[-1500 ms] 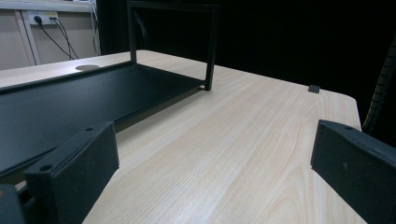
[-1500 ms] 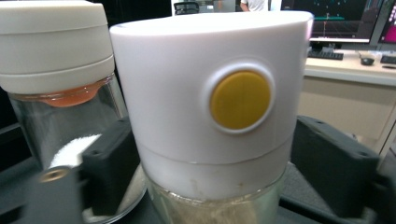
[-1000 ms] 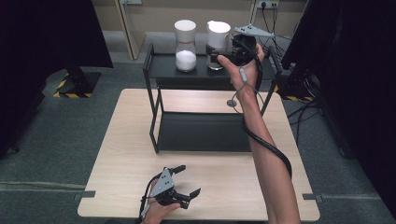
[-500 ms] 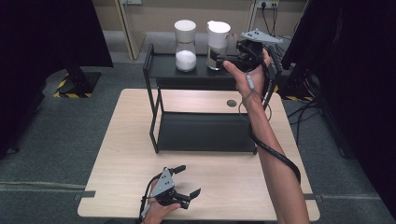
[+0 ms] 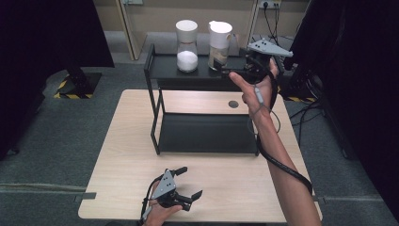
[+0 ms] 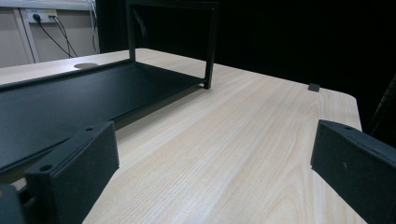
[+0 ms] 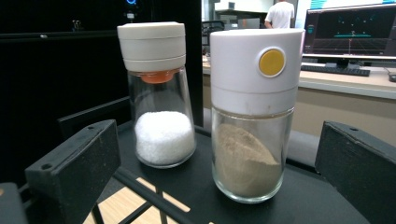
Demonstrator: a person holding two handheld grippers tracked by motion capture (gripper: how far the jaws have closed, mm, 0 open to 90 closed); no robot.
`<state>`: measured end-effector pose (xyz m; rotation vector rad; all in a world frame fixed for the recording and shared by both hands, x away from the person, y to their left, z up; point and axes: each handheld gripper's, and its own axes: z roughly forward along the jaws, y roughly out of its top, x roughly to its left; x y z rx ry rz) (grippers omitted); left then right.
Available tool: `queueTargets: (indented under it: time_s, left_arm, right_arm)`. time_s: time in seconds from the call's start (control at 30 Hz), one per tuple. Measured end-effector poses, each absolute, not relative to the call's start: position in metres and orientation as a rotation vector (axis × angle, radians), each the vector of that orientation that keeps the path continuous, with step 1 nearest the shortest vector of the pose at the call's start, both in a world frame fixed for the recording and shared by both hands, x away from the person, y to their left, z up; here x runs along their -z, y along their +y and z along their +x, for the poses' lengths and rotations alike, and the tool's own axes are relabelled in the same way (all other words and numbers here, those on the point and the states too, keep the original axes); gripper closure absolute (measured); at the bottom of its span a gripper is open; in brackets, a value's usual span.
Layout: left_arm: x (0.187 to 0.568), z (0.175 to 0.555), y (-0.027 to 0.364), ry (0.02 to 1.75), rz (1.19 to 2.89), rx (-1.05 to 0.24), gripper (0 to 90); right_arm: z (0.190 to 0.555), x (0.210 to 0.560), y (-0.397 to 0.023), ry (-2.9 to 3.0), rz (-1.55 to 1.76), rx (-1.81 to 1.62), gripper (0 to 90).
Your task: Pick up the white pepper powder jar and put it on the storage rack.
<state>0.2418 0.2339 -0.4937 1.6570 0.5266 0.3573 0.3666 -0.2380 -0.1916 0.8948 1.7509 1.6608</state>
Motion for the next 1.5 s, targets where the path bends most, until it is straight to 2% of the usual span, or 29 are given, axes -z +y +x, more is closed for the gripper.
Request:
queueTargets:
  time_s: [0.73, 1.5]
  left_arm:
    - [0.494, 0.242, 0.234, 0.532, 1.656, -0.361, 0.2]
    - [0.494, 0.241, 0.234, 0.536, 1.653, -0.368, 0.2]
  right_arm:
    - [0.338, 0.218, -0.263, 1.748, 0.843, -1.72, 0.4]
    - [0.296, 0.277, -0.294, 1.755, 0.791, -1.768, 0.4]
